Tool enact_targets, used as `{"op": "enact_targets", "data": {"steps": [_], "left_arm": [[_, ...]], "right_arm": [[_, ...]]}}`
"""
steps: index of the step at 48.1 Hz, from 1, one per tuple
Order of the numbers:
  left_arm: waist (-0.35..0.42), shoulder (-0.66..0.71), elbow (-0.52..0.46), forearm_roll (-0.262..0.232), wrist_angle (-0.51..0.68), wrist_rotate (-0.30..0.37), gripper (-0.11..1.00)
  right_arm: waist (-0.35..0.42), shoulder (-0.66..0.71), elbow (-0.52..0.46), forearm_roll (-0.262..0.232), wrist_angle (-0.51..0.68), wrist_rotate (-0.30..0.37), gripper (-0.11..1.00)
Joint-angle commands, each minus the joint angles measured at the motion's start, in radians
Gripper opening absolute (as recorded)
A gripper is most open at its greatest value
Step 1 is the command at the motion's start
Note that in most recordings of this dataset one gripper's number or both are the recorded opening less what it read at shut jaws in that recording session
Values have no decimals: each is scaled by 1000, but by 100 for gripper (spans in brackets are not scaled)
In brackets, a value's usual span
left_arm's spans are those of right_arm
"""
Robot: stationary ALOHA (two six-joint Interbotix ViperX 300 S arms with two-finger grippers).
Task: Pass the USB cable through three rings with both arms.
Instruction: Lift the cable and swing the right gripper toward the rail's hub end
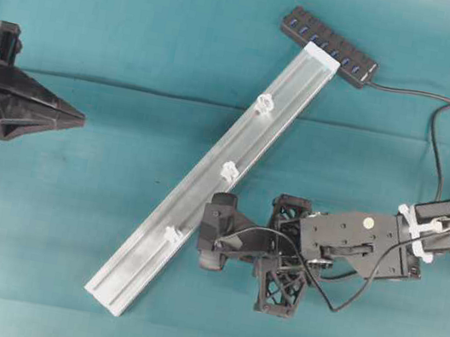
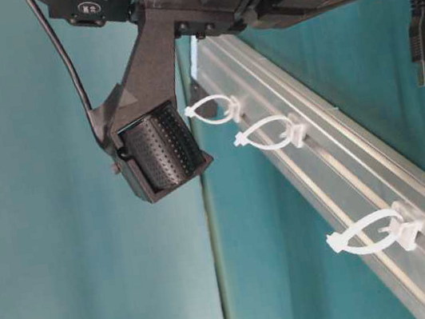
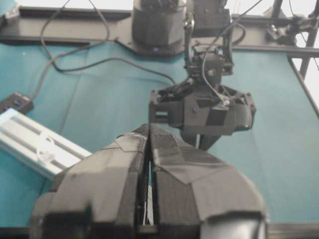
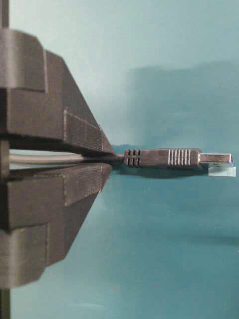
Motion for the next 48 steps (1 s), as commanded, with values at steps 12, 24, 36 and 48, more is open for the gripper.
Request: {"op": "enact_targets", "data": {"steps": [12,24,36,48], "left_arm": [[3,0,-21,2,-5,-2,-1],[3,-9,-20,3,-5,-2,-1],[3,-9,-21,2,8,-18,-1],[2,-11,-21,3,8,-44,-1]], "right_arm": [[-5,12,-5,3,2,-8,7],[-28,-63,-40,11,83,-12,7],[-69,-167,-80,11,209,-14,7],[-143,-313,-135,9,331,-15,7]]}}
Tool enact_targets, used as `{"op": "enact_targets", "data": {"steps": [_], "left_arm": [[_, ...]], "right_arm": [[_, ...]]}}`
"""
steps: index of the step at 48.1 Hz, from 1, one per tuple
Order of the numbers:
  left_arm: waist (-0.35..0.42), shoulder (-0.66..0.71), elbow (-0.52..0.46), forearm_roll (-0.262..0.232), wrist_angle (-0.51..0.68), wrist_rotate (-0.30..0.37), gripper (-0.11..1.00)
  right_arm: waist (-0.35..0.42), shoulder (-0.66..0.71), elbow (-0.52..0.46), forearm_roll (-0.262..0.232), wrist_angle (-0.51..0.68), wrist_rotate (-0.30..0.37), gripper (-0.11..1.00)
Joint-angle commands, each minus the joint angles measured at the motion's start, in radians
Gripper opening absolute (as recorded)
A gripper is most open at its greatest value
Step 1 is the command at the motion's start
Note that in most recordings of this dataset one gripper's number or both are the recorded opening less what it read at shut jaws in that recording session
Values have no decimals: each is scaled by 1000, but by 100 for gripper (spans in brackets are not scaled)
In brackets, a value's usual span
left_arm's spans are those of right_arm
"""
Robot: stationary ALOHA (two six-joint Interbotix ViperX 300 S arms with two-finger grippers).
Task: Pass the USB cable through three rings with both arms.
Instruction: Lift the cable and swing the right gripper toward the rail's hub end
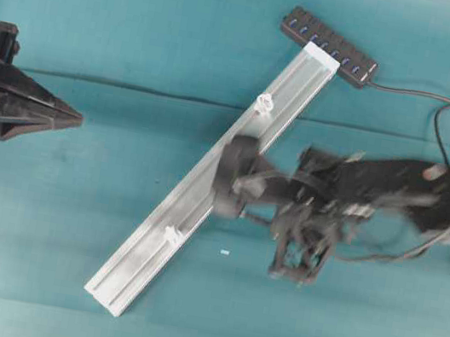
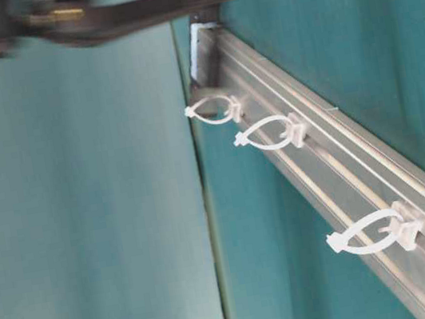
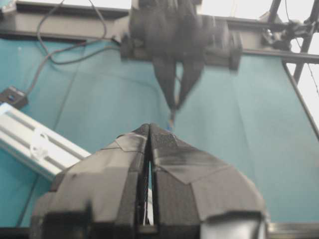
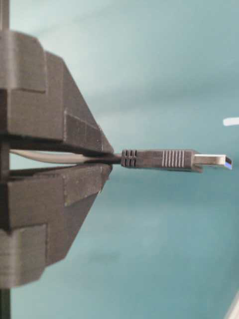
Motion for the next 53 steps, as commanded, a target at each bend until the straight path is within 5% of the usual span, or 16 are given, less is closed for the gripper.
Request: {"op": "enact_targets", "data": {"steps": [1,21,53], "left_arm": [[2,2,-20,3,-5,-2,-1],[2,-32,-23,3,-5,-3,-1],[9,-130,-20,3,163,-3,0]], "right_arm": [[-40,-61,-32,-2,31,-12,7],[-224,-164,-129,31,143,-130,7],[-471,-127,-232,11,242,-577,7]]}}
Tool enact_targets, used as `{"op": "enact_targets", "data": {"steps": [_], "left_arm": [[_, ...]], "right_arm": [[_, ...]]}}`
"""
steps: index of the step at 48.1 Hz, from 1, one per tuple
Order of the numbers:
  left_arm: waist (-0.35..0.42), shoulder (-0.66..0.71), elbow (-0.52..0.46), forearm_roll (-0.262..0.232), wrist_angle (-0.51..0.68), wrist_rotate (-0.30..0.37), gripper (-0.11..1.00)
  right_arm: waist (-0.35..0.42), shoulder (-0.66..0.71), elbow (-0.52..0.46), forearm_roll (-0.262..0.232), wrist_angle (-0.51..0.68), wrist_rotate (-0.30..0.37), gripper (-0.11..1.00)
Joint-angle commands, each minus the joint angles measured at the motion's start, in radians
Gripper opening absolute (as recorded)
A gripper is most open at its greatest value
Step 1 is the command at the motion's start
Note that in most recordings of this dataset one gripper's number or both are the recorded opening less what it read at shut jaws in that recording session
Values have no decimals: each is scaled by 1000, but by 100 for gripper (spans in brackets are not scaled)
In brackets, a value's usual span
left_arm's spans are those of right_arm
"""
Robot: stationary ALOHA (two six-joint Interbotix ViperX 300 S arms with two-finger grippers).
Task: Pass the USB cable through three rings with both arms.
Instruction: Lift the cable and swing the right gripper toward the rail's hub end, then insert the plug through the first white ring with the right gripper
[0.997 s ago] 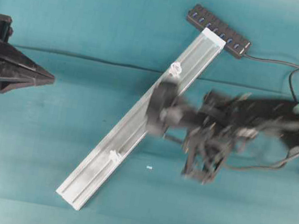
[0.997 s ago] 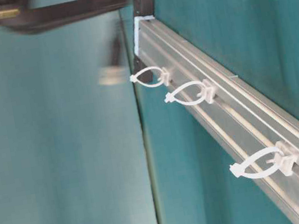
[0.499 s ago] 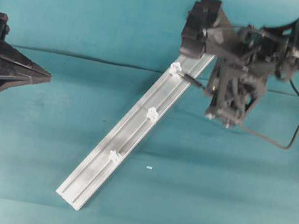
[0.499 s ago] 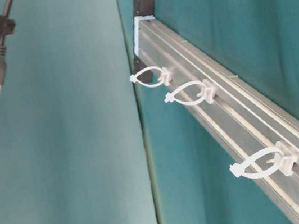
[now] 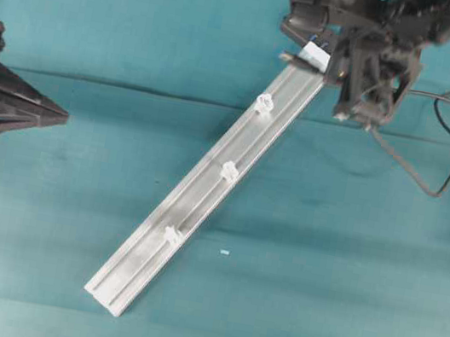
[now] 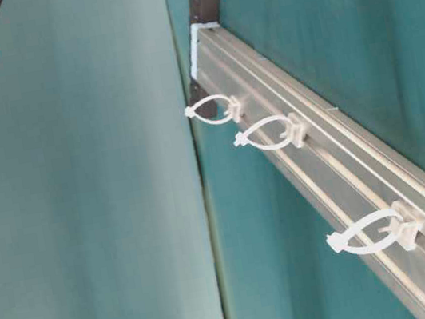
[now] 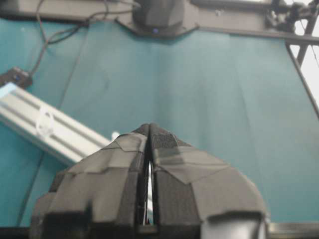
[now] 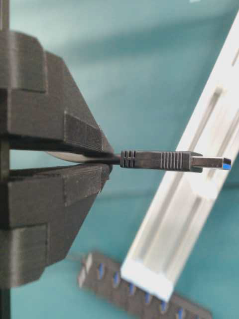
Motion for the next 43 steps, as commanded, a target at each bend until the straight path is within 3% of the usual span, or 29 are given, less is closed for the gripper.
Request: {"op": "enact_targets", "data": {"steps": [1,14,26,34,38,43], "left_arm": [[5,-44,-21,3,20,-2,0],[9,-92,-26,3,31,-2,0],[9,-87,-26,3,29,-9,0],[9,-106,-35,3,-20,-12,0],[9,-121,-37,3,-18,-14,0],[9,-130,-37,3,-17,-15,0]], "right_arm": [[-43,0,-15,-5,18,-67,7],[-149,32,2,-9,48,-255,7],[-176,78,51,-95,21,-425,7],[-143,110,112,-167,-132,-557,7],[-138,130,146,-178,-250,-603,7],[-133,155,169,-179,-290,-660,7]]}}
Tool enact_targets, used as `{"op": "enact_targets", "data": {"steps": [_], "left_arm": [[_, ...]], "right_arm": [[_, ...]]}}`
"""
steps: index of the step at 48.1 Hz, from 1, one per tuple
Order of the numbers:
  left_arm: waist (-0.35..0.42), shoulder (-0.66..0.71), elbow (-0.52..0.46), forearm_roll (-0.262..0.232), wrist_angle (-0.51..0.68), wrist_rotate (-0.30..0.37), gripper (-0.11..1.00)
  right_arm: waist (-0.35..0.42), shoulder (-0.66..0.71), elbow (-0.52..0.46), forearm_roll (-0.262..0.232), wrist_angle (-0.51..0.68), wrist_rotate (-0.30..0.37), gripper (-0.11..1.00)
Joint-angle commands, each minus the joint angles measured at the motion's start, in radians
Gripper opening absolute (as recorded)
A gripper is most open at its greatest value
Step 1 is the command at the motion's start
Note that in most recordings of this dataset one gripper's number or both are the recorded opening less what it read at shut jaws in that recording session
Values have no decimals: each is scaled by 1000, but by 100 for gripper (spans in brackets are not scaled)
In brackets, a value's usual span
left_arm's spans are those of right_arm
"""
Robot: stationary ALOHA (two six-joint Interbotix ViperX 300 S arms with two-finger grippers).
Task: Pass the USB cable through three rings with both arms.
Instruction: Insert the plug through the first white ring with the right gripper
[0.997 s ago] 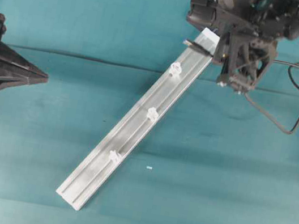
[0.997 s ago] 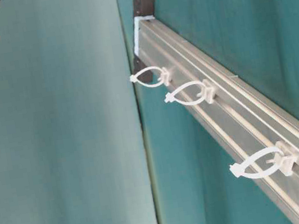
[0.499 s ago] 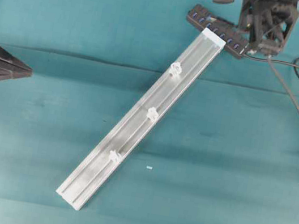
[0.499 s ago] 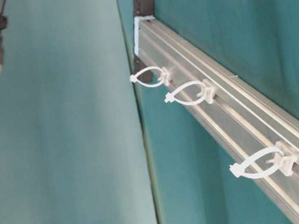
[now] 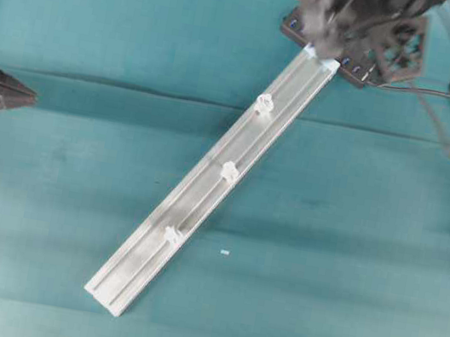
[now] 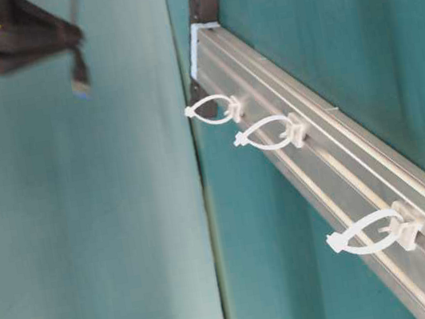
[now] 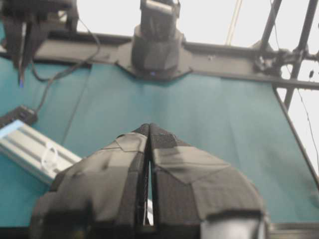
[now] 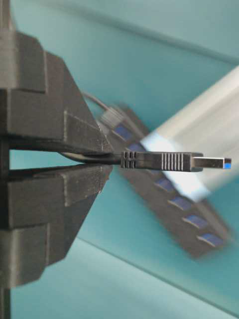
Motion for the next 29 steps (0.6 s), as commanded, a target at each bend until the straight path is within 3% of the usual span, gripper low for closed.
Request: {"op": "enact_targets", "data": {"steps": [1,10,29], "left_arm": [[3,-6,-29,3,-9,-2,0],[3,0,-28,3,-8,0,0],[3,0,-28,3,35,-2,0]], "right_arm": [[11,23,14,-8,-31,-57,7],[23,58,48,-9,-40,-163,7],[29,103,49,-8,-100,-169,7]]}}
